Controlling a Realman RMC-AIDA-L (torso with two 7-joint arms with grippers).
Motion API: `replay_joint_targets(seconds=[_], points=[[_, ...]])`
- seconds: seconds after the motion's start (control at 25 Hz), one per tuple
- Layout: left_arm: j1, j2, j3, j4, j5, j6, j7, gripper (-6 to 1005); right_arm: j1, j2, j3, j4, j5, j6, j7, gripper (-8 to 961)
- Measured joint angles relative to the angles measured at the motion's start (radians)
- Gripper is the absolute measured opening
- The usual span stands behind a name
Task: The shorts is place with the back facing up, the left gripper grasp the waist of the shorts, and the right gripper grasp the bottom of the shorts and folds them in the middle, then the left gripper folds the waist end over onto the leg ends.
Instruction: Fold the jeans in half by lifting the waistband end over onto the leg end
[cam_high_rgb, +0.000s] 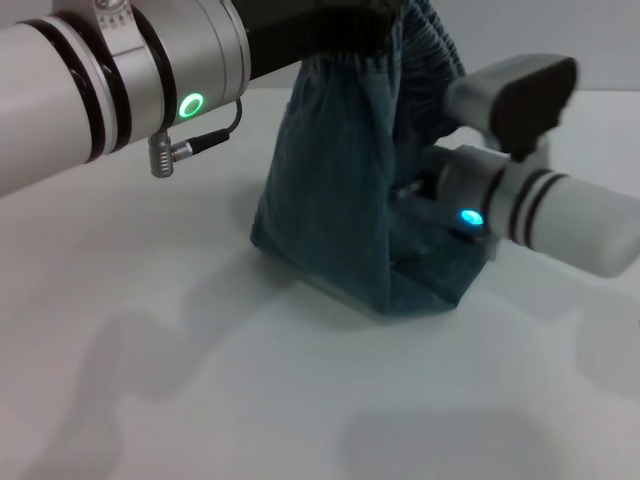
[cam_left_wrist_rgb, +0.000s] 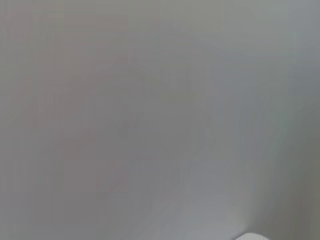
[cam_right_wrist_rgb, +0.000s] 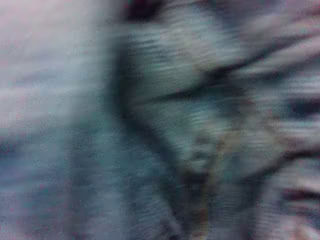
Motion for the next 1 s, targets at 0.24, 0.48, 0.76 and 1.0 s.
replay_joint_targets(seconds=[0.24,0.48,0.76,1.0], points=[[0.0,0.0,-0.001,0.032,0.0,0.017,0.006,89,-0.113,-0.001,0.141,0.047,-0.006,0.0,-0.089,-1],[-0.017,0.0,0.015,0.104,0.0,0.065,0.013,88,-0.195,-0.007,0.238,0.069,-0.011,-0.003,-0.124,-1],[-0.055,-0.001,0.042,0.187,-0.062,0.113,0.046,87,-0.312,-0.011,0.363,0.109,-0.07,0.0,-0.124,-1],[-0.077,-0.003,0.076,0.232,-0.103,0.159,0.076,88,-0.418,-0.01,0.451,0.162,-0.104,0.005,-0.124,-1]])
